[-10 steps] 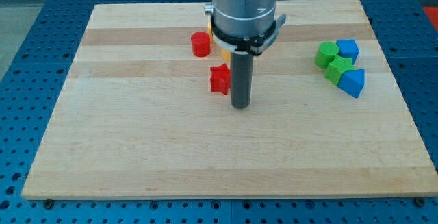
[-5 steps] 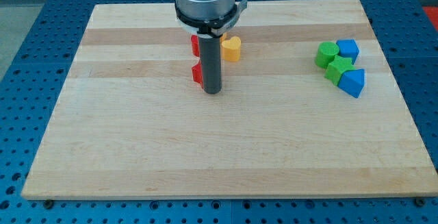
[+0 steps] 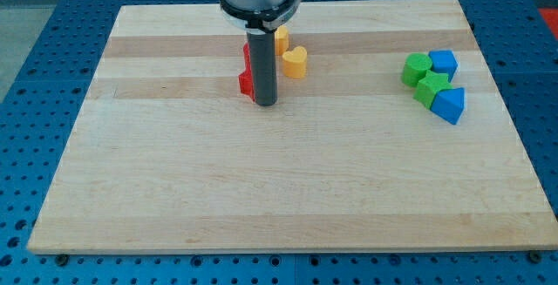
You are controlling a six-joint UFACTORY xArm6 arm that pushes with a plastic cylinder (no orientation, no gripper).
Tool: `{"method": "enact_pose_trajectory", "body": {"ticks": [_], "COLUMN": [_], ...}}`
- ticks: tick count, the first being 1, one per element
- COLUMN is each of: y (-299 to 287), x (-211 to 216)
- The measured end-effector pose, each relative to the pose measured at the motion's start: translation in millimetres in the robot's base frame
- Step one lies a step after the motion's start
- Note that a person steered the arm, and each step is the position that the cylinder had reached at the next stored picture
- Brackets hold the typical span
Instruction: Push the red star closer to the red circle
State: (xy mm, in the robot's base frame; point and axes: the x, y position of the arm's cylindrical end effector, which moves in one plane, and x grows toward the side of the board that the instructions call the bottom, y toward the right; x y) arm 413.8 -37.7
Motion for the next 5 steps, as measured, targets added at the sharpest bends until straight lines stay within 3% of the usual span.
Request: {"method": "enact_pose_trajectory", "body": {"ticks": [3,5], "y": [-7.2,-49.1], "x": [0.0,6.7]}}
